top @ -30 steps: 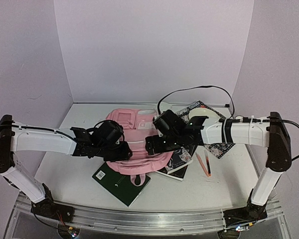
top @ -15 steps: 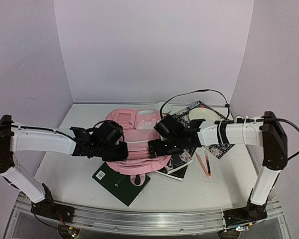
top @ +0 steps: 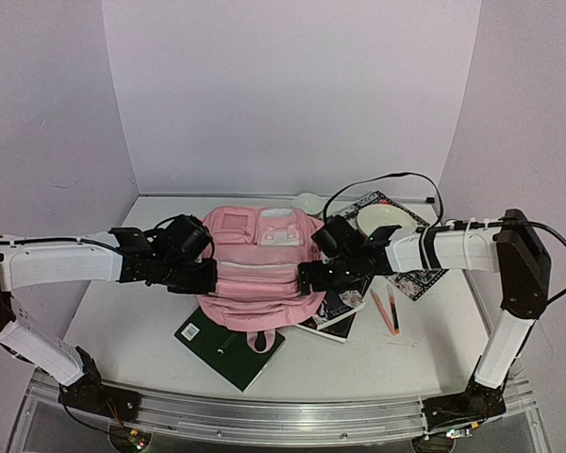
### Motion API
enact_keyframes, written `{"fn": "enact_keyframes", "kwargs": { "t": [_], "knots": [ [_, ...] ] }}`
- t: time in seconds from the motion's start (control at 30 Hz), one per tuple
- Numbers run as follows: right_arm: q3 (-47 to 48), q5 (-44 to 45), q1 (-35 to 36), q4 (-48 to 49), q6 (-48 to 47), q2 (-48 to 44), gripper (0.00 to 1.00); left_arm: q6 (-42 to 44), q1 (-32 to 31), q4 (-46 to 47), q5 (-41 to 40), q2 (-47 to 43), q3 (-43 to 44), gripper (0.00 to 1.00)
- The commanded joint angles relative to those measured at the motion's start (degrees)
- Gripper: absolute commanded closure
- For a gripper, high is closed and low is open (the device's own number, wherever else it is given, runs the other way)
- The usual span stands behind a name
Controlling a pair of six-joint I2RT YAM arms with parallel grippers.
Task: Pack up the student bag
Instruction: Unzip the upper front pocket of the student bag.
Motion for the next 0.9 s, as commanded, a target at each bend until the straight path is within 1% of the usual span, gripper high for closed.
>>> {"fn": "enact_keyframes", "kwargs": {
  "t": [0.0, 0.1, 0.2, 0.33, 0.5, 0.7, 0.87],
  "knots": [
    [-0.2, 4.3, -1.9, -6.7, -3.8, -2.3, 0.02, 3.9, 5.8, -5.2, -2.9, -5.4, -0.3, 1.0],
    [1.5, 1.5, -1.9, -6.9, -7.4, -2.8, 0.03, 6.0, 7.0, -5.1, -2.5, -5.1, 0.2, 1.0],
    [3.5, -3.5, -1.9, -6.7, -12.8, -3.7, 0.05, 8.8, 7.0, -4.4, 1.6, -4.1, 2.2, 1.0],
    [6.3, -8.9, -1.1, -5.9, -20.2, -4.6, 0.06, 11.3, 7.0, -3.7, 7.2, -5.1, 4.9, 1.0],
    [11.1, -15.9, 1.1, -4.5, -28.5, -3.8, 0.06, 12.2, 7.0, -3.1, 12.8, -6.9, 7.1, 1.0],
    [15.5, -22.9, 2.9, 0.3, -32.4, -0.5, 0.07, 12.2, 6.9, -1.3, 20.5, -7.1, 7.4, 1.0],
    [19.8, -26.1, 4.3, 1.1, -35.8, 3.9, 0.08, 12.6, 6.9, -0.4, 23.4, -7.3, 8.1, 1.0]
  ]
}}
